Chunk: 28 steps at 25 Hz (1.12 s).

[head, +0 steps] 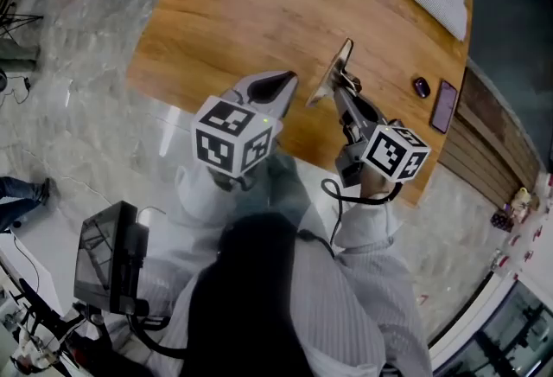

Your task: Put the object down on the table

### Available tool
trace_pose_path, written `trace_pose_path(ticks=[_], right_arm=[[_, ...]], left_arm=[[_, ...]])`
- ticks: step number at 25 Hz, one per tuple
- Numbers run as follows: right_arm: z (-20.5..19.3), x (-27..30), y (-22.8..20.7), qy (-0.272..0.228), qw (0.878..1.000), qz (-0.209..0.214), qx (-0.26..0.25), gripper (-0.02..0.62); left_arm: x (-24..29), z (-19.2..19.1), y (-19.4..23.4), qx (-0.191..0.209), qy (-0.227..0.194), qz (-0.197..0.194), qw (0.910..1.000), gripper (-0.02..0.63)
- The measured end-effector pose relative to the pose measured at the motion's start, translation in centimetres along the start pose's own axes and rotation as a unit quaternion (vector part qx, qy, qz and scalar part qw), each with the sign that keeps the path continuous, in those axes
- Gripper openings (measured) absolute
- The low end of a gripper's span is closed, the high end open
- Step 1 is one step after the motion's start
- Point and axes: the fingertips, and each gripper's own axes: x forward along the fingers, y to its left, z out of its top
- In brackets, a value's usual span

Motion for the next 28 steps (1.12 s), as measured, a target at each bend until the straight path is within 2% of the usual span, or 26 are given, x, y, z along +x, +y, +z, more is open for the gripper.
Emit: trace_pose_path(ticks=[2, 5, 10, 16, 19, 23, 28], right_arm=[[-0.8, 1.9, -2.1, 0.025, 0.997, 0.021, 0.063, 0.017], [-1.6, 5.8, -5.5, 0.066, 0.987, 0.037, 0.144, 0.015], [-2.9, 9.6, -10.1, 0.102, 0.968, 0.033, 0.228, 0.015], [-4.8, 11.1, -13.2, 0.162, 0.953, -0.015, 0.257, 0.017], [-5.6, 12.0, -12.4, 0.161, 0.947, 0.009, 0.278, 0.017], [-6.0, 11.8, -12.5, 0.18, 0.938, -0.007, 0.296, 0.018], [-6.0, 12.0, -13.0, 0.182, 0.936, 0.003, 0.302, 0.026]], left_arm=[[1.0, -1.1, 0.7, -0.01, 0.017, 0.001, 0.9998, 0.002], [3.4, -2.0, 2.7, -0.025, 0.041, -0.001, 0.9989, 0.002], [5.9, -2.8, 4.5, -0.046, 0.061, -0.006, 0.9971, 0.002], [7.6, -2.6, 5.8, -0.06, 0.066, -0.012, 0.9959, 0.002], [6.8, -2.6, 6.2, -0.047, 0.069, -0.014, 0.9964, 0.002], [6.6, -2.2, 6.1, -0.048, 0.065, -0.022, 0.9965, 0.002], [6.7, -2.1, 5.6, -0.045, 0.062, -0.032, 0.9965, 0.002]])
